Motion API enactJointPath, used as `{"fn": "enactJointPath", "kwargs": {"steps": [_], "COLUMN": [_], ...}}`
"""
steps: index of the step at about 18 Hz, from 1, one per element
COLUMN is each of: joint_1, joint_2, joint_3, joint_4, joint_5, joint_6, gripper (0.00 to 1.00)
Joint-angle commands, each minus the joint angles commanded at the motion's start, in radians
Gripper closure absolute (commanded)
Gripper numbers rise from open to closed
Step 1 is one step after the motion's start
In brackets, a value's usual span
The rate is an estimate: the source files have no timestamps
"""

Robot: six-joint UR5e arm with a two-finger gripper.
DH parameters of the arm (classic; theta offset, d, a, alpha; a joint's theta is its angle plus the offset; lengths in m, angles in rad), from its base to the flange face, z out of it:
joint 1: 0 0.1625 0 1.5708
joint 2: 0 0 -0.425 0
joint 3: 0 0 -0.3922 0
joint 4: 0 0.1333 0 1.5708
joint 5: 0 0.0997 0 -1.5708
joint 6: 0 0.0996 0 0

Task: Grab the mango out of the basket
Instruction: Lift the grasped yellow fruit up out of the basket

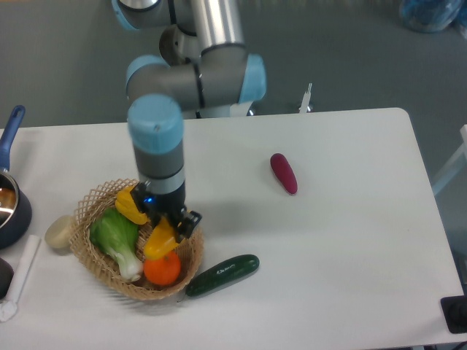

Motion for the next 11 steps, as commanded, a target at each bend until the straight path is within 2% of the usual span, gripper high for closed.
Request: {"fn": "enactJointPath", "kwargs": {"steps": [7, 9, 11], "joint_1": [0.118, 0.159, 0.198], "joint_2": [0.048, 0.046, 0.046], "joint_3": [0.078, 0.110, 0.130], "joint_4": [0.002, 0.029, 0.055], "joint_5": [-0.187, -0.291, -0.345], "joint_6": [-0.060, -0.104, -0.139], "gripper": [0.97, 0.96, 0.96]}}
